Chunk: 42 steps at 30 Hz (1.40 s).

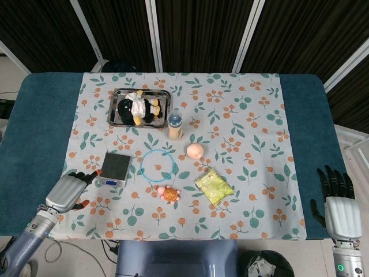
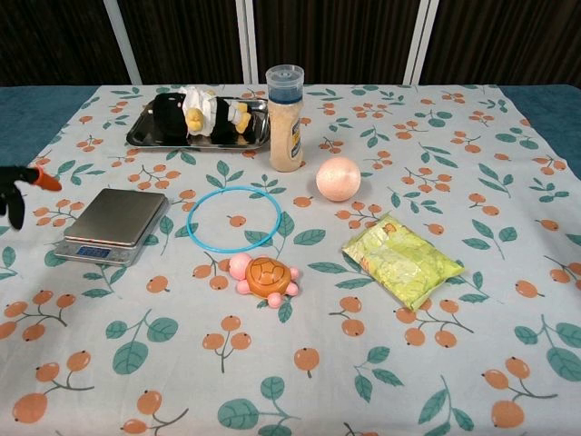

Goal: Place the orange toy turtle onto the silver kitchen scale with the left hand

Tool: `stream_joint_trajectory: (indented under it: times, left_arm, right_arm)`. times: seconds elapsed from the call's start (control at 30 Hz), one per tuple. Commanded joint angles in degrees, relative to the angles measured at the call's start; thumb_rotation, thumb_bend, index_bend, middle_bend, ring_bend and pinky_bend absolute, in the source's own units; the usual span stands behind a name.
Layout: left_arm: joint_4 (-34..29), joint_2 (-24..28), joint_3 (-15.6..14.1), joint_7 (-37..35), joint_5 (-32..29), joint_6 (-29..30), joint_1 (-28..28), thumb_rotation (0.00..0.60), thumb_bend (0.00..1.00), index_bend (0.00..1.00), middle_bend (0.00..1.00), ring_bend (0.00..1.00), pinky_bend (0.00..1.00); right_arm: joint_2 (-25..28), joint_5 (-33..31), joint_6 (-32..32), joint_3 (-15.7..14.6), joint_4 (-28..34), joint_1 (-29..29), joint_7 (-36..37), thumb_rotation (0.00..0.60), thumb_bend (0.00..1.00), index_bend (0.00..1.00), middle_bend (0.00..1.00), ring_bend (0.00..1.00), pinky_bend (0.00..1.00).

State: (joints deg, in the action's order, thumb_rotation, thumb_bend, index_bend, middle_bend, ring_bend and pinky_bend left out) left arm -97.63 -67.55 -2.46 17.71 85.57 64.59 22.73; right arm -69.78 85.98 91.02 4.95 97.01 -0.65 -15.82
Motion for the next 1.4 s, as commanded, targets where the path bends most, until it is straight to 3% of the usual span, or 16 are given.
stream_joint_trajectory:
  times: [0.03, 0.13, 0.27, 0.43, 0.63, 0.93, 1.4]
  left_arm:
    - [-4.73, 1.19, 1.76, 2.09, 4.03, 3.30, 0.19, 0.600, 0.08, 0.11, 0.19, 0.11, 0.25]
    - [-7.66, 0.28, 3.87, 4.99, 6.91, 3.11, 2.72, 0.600, 0.07, 0.11, 0.15, 0.07, 0.22]
    - [-9.96, -1.07, 6.67, 8.66, 5.88, -2.34, 7.38, 0.600, 0.07, 0.11, 0.15, 0.06, 0.19]
    - [-10.04, -4.74, 10.26, 13.07, -0.14, -11.03, 13.68, 0.600, 0.07, 0.12, 0.17, 0.08, 0.19]
    - [-6.09, -11.19, 12.10, 18.40, -8.29, -16.05, 18.10, 0.600, 0.07, 0.12, 0.20, 0.12, 0.20]
    - [-1.27, -18.30, 11.15, 23.66, -15.21, -18.61, 22.01, 0.600, 0.08, 0.13, 0.25, 0.16, 0.22]
    - [5.63, -25.46, 8.69, 27.98, -18.96, -18.34, 25.05, 0.600, 0.11, 0.15, 0.29, 0.20, 0.23]
  right_arm:
    - [0.04, 0.02, 0.09, 0.00, 0.07, 0.05, 0.04, 0.600, 0.50, 0.01, 0.00, 0.01, 0.00]
    - [0.14, 0.13, 0.26, 0.00, 0.20, 0.12, 0.15, 0.600, 0.50, 0.01, 0.00, 0.01, 0.00]
    - [0.31, 0.19, 0.47, 0.03, 0.31, 0.23, 0.39, 0.600, 0.50, 0.01, 0.00, 0.01, 0.00]
    - [0.51, -0.01, 0.67, 0.19, 0.31, 0.35, 0.74, 0.600, 0.50, 0.01, 0.00, 0.01, 0.00]
    - [0.53, 0.04, 0.52, 0.13, 0.25, 0.31, 0.87, 0.600, 0.50, 0.01, 0.00, 0.01, 0.00]
    - [0.00, -0.45, -0.58, 0.02, -0.12, -0.11, 0.22, 0.600, 0.50, 0.01, 0.00, 0.01, 0.00]
    - [-0.22, -1.06, -0.98, 0.16, -0.39, -0.25, 0.03, 0.600, 0.50, 0.01, 0.00, 0.01, 0.00]
